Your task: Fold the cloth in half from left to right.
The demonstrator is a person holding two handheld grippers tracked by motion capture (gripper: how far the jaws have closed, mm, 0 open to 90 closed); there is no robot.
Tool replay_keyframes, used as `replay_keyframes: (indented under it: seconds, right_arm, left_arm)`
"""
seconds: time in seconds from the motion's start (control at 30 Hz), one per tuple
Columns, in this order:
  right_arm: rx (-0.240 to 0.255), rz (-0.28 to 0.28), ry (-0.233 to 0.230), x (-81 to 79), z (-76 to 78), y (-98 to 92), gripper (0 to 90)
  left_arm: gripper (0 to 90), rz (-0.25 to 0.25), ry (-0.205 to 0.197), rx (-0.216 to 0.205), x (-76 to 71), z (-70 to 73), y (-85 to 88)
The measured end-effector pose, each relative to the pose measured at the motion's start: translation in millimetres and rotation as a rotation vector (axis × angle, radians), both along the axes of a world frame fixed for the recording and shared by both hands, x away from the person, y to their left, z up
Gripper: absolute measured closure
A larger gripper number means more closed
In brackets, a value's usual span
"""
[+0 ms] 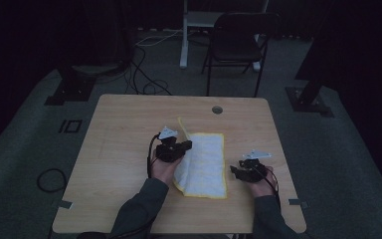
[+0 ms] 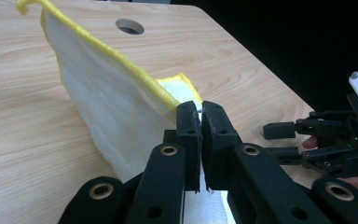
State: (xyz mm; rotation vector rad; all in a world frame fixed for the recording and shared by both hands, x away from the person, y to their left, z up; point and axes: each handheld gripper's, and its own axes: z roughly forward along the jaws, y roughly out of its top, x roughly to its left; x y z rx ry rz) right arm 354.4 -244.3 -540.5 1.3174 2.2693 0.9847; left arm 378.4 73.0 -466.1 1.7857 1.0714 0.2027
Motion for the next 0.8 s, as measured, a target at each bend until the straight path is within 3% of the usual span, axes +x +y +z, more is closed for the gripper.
replay_keyframes:
  seconds: [0.43,0.8]
  right_arm:
    - [0.003,-0.002,0.0,-0.2,-0.1,-0.1,50.9]
    - [0.001,0.0,0.0,-0.6,-0.1,0.4,50.9]
  left_arm:
    - [87.1,-0.027,0.024,0.016,9.8,-9.6,-19.7]
    - [87.1,-0.045,0.068,0.036,17.3,-28.2,-40.8]
